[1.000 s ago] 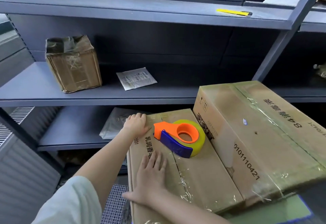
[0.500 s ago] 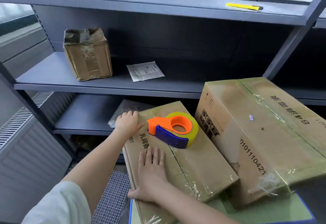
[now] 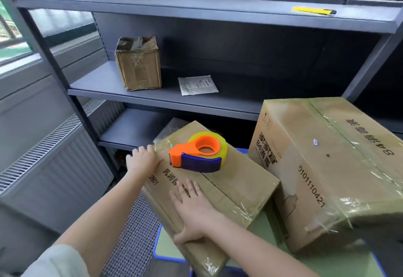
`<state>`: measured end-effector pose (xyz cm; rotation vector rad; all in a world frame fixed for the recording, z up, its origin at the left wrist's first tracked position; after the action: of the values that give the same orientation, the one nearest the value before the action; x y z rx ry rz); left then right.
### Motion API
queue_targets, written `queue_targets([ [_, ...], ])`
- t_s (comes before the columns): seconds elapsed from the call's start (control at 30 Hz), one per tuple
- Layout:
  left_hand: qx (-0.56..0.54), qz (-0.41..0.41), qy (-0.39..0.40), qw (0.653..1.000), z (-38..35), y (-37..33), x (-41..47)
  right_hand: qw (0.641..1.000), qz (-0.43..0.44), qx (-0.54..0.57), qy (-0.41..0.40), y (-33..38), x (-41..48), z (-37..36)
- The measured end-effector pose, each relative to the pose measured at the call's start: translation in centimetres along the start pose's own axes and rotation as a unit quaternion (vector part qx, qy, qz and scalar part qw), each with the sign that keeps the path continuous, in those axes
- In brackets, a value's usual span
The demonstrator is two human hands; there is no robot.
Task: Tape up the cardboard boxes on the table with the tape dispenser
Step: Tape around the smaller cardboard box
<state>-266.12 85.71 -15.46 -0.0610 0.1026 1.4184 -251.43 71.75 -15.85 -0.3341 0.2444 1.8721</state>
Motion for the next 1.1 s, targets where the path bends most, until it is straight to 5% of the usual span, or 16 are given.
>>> queue_targets([
  [0.43, -0.039, 0.149, 0.031, 0.988, -0.5, -3.8, -6.5, 0.997, 0.054, 0.031, 0.055, -10.8, -2.1, 1.5],
  [1.1, -0.074, 0.119, -0.023, 0.990, -1.5, -6.8, -7.0, 0.998, -0.008, 0.062, -0.017, -11.9, -2.3, 0.5],
])
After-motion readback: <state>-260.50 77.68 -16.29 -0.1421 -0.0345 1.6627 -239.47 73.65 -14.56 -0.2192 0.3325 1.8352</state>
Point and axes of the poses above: each hand's wrist, its own x-axis towards the middle knuckle, its own z-axis out of the back of the hand, y = z × x, the point moved 1 cm from there along x, towards the middle knuckle, and after that the axes turned 11 degrees about -z, right-handed, at the moved point
